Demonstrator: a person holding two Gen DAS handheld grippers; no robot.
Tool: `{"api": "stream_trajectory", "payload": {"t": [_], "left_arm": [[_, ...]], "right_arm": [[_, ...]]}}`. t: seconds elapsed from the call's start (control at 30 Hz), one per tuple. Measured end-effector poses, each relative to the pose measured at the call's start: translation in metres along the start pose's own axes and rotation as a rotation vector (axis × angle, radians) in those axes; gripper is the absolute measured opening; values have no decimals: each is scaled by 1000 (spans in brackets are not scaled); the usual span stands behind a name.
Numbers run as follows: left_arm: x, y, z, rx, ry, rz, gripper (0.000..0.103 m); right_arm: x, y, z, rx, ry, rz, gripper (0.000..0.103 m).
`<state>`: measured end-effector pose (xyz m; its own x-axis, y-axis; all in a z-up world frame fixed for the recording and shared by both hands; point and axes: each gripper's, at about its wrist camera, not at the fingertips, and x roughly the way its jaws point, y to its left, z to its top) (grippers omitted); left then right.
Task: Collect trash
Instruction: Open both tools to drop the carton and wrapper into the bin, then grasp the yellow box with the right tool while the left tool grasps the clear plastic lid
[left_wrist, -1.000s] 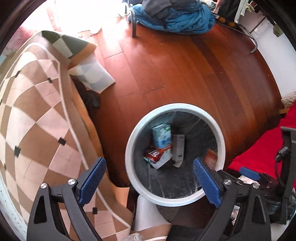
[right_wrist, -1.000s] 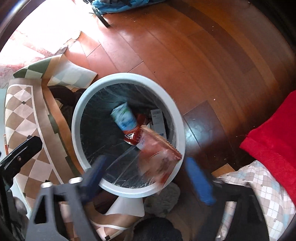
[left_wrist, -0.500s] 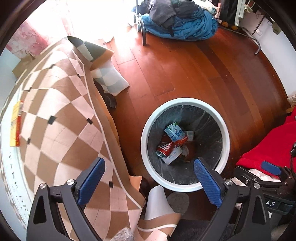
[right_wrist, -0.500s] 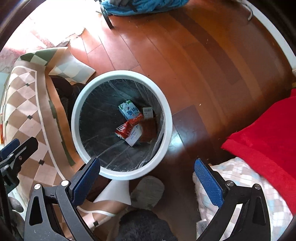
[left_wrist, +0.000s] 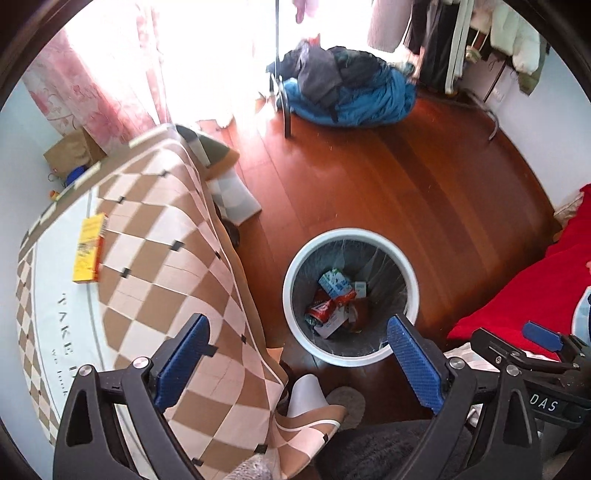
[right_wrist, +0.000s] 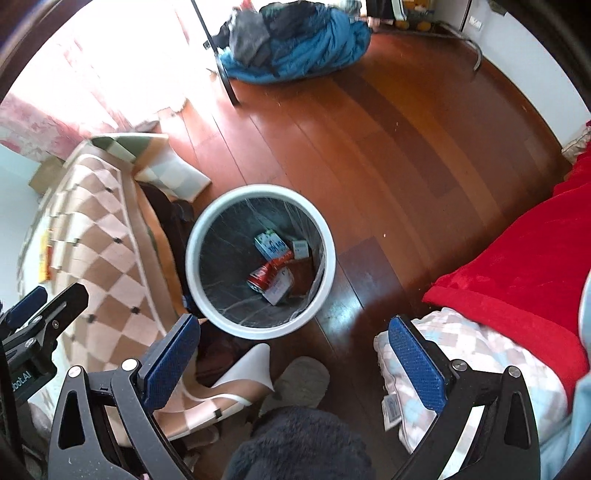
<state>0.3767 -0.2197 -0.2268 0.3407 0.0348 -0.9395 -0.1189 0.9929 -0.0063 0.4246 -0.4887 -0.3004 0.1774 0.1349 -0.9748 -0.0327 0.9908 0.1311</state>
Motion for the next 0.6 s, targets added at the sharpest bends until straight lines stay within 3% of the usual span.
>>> {"api": "stream_trajectory", "payload": {"t": [0.33,0.47,0.6], "left_arm": [[-67,47,0,-55,-105,51,98],[-82,92,-6,-121,-137,63,98],[-79,157,-12,-212,-145,113,98]], "right_arm": [[-92,42,-14,3,-159,88,103],[-113,79,-14,-18,-189,145,103],[-116,144,-14,-97,-183,203,103]]}}
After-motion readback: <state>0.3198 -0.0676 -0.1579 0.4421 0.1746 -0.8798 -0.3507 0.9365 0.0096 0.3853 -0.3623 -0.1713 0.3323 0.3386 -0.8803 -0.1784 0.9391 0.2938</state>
